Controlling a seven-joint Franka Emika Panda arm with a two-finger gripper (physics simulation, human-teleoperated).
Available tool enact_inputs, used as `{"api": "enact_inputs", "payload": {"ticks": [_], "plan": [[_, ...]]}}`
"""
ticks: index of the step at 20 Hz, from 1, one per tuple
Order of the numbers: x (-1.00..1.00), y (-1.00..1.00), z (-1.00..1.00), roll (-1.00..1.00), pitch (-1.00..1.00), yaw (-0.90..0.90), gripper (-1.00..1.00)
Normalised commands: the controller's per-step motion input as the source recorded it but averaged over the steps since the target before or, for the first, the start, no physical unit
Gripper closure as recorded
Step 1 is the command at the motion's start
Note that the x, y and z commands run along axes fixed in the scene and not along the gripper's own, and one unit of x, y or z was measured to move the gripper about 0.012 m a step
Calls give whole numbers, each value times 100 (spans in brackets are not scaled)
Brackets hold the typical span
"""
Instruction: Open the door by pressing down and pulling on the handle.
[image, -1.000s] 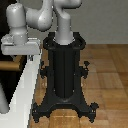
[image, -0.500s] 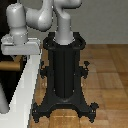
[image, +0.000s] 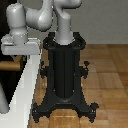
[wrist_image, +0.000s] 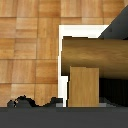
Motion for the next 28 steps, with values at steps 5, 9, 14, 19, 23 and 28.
{"api": "enact_inputs", "payload": {"ticks": [5, 9, 14, 19, 23, 28], "plan": [[0, 0, -60, 0, -6, 0, 100], [0, 0, -75, 0, -11, 0, 100], [0, 0, -60, 0, -9, 0, 100], [0, 0, -60, 0, -12, 0, 100], [0, 0, -25, 0, -4, 0, 100], [0, 20, 0, 0, 0, 0, 100]]}}
